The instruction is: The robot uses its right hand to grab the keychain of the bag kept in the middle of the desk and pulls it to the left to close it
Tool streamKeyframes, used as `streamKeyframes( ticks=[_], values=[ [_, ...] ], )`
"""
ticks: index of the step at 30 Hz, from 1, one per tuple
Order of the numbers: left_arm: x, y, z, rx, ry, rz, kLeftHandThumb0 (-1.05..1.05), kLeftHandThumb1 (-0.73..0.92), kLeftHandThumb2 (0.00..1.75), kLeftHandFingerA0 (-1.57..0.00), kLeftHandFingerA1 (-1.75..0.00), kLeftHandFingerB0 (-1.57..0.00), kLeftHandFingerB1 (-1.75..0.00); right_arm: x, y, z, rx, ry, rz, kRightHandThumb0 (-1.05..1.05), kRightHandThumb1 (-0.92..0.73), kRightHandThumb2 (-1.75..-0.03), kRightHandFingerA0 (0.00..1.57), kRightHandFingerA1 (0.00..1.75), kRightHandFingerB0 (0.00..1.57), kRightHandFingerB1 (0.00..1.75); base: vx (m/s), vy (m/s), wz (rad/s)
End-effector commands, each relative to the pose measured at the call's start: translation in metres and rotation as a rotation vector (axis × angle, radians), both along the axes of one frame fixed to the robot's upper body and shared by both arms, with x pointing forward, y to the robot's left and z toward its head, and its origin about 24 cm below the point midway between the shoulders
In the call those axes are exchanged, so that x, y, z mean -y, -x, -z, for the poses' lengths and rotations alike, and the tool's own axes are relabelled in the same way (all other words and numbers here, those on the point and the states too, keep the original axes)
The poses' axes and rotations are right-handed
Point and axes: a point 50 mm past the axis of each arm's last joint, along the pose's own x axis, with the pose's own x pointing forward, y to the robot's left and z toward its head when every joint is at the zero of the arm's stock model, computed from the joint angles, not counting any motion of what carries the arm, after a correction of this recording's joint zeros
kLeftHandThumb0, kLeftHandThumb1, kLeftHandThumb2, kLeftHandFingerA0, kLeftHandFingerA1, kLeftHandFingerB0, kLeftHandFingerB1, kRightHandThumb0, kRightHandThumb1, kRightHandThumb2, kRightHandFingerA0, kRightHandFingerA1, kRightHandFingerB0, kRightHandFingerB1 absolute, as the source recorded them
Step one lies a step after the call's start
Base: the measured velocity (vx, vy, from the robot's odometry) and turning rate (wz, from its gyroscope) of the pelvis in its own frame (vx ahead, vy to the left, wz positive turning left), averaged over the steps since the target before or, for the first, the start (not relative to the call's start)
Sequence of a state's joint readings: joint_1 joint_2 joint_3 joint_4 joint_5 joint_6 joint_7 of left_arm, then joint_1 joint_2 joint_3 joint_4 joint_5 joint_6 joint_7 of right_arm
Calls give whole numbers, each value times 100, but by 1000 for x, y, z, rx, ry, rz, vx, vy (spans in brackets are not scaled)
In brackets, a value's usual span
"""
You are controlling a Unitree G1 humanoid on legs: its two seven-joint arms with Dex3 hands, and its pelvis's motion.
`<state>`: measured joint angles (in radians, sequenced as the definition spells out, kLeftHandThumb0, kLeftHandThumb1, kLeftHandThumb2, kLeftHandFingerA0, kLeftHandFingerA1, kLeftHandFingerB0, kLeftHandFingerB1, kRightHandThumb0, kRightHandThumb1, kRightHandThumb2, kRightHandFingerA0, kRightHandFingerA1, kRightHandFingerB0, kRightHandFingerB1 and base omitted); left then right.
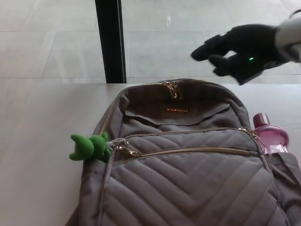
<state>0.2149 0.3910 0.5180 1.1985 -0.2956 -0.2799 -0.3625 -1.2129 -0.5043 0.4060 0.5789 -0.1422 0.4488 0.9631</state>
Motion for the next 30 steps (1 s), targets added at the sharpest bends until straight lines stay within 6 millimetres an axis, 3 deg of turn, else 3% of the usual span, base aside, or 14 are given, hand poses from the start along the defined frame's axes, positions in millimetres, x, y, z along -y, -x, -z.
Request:
streamKeyframes(
  ticks=[1,4,5,10,13,17,18,19,20,22,25,26,28,30],
  values=[
    [4,18,5,-67,6,-12,-95,92,89,-71,-57,-55,-48,172,104,-97,19,-465,127,-90,-76,-125,2,16,2,13,0,0,0],
    [6,21,6,-67,13,-9,-92,92,88,-71,-57,-57,-48,231,142,-93,78,-583,337,-94,-81,-127,2,12,2,10,0,0,0],
    [7,22,7,-69,16,-10,-96,92,89,-69,-56,-55,-47,254,162,-92,150,-590,465,-96,-92,-76,19,35,11,28,0,0,0],
    [5,24,5,-66,22,-6,-96,92,86,-67,-56,-53,-46,329,255,-74,316,-660,895,-96,-76,-114,27,54,16,45,0,0,0],
    [5,24,5,-70,15,-5,-93,92,87,-70,-55,-55,-43,350,294,-49,370,-650,1079,-93,-92,-72,36,55,22,39,0,0,0],
    [3,22,4,-66,16,-4,-96,92,87,-67,-56,-52,-46,367,320,4,424,-694,1284,-88,-92,-72,33,62,19,43,0,0,0],
    [5,21,5,-64,22,-11,-95,92,86,-67,-56,-52,-46,371,326,19,448,-709,1340,-84,-78,-113,34,67,13,51,0,0,0],
    [5,21,6,-65,24,-13,-95,92,87,-66,-55,-53,-47,374,332,40,478,-722,1399,-85,-92,-68,34,69,15,44,0,0,0],
    [5,23,5,-64,20,-16,-96,92,89,-67,-56,-54,-47,375,339,62,498,-730,1460,-88,-73,-107,33,72,10,53,0,0,0],
    [4,24,4,-64,14,-14,-94,92,86,-66,-56,-55,-48,370,358,120,566,-758,1654,-74,-79,-61,8,93,0,43,0,0,0],
    [2,24,3,-74,11,-10,-95,92,86,-64,-54,-55,-48,360,375,161,619,-776,1777,-72,-54,-94,16,75,0,41,0,0,0],
    [2,22,3,-77,5,-11,-95,92,87,-67,-56,-53,-47,353,383,183,623,-795,1867,-65,-78,-58,5,100,0,49,0,0,0],
    [3,23,5,-85,7,-10,-95,92,87,-66,-57,-52,-47,337,395,220,596,-861,2039,-58,-53,-92,2,68,0,37,0,0,0],
    [4,24,6,-89,12,-14,-94,92,86,-67,-57,-53,-47,330,399,235,572,-913,2119,-56,-80,-63,0,93,0,35,0,0,0]
  ],
)
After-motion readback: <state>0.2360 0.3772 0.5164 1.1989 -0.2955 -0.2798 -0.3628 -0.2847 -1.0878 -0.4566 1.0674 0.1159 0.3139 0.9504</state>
